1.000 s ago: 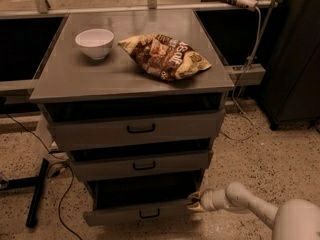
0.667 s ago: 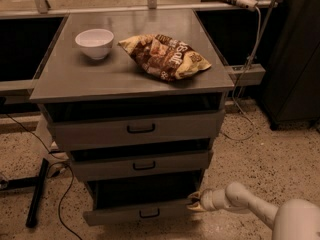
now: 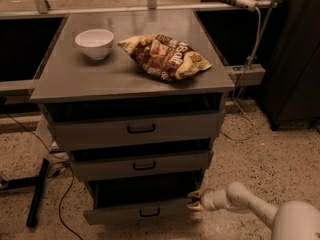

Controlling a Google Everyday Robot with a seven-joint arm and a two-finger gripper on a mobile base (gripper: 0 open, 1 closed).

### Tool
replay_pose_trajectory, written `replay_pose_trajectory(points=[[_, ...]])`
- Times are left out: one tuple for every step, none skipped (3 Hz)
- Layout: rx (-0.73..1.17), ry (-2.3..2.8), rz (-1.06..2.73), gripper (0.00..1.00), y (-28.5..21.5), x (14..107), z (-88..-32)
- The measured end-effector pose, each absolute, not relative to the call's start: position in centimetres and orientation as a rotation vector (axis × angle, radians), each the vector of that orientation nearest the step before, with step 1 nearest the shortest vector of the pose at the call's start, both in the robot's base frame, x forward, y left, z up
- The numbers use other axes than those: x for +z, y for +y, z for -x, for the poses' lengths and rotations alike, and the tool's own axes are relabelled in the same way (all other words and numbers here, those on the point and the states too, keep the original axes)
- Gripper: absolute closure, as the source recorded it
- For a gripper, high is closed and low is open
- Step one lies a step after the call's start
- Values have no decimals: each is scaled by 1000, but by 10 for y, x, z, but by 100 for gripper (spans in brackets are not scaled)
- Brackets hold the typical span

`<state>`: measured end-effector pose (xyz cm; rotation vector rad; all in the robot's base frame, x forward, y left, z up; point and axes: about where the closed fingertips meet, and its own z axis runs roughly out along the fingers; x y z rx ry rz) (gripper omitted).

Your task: Open bottom drawer

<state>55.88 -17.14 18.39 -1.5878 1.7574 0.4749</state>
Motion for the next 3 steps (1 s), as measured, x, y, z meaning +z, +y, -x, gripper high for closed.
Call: replay_pose_trajectory(points=[[475,1757,1588,38,-171,184,-559],[546,1762,1573,61,-183,173,-527],[546,1762,1573,84,-183,180,-528]])
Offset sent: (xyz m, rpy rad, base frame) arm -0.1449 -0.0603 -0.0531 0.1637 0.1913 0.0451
